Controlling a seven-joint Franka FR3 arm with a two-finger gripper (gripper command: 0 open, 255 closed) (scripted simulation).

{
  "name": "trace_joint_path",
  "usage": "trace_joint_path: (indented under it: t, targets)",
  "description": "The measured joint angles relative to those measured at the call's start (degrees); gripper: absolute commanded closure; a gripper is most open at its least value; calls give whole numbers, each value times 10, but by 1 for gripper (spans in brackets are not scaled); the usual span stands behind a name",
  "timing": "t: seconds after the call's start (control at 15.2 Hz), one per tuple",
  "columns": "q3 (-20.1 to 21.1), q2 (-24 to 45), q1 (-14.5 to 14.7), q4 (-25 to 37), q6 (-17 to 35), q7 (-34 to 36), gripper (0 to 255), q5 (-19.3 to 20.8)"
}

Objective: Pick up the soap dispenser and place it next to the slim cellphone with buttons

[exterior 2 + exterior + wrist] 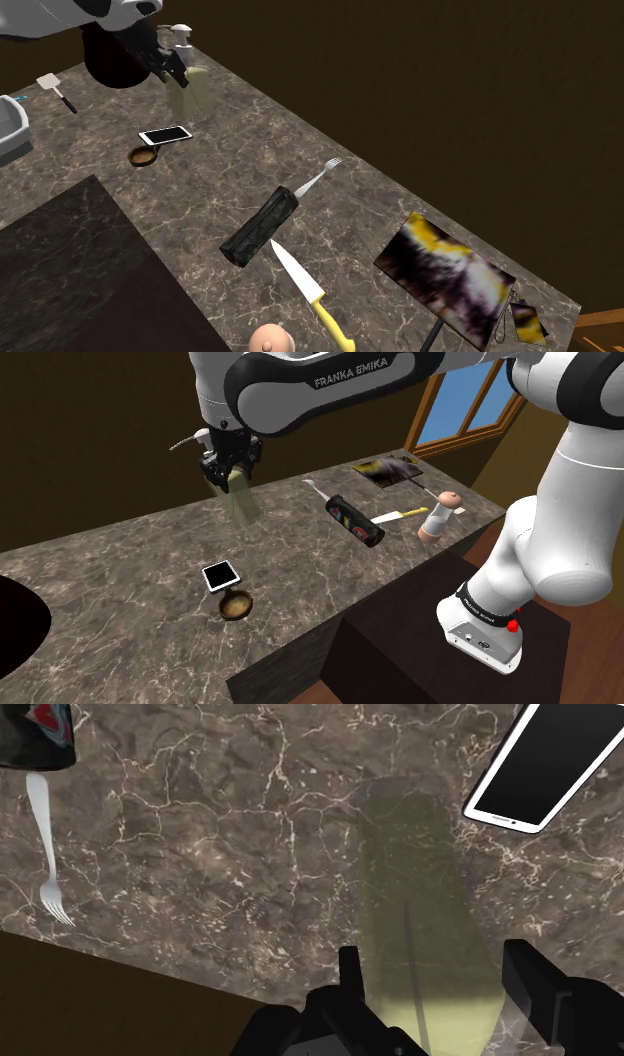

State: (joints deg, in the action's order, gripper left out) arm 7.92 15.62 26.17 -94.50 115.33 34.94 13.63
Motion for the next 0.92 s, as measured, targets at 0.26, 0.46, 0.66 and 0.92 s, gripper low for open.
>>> trace_joint_path:
  t: [0.26, 0.46, 0.66, 0.92]
  targets:
    - [-1, 7, 0, -21, 27, 7, 255, 4]
    - [-2, 13, 1, -35, 46, 12, 255, 7]
    - [-3, 20, 0, -48, 66, 15, 255, 11]
    - [-5, 30, 1, -65, 93, 24, 255, 16]
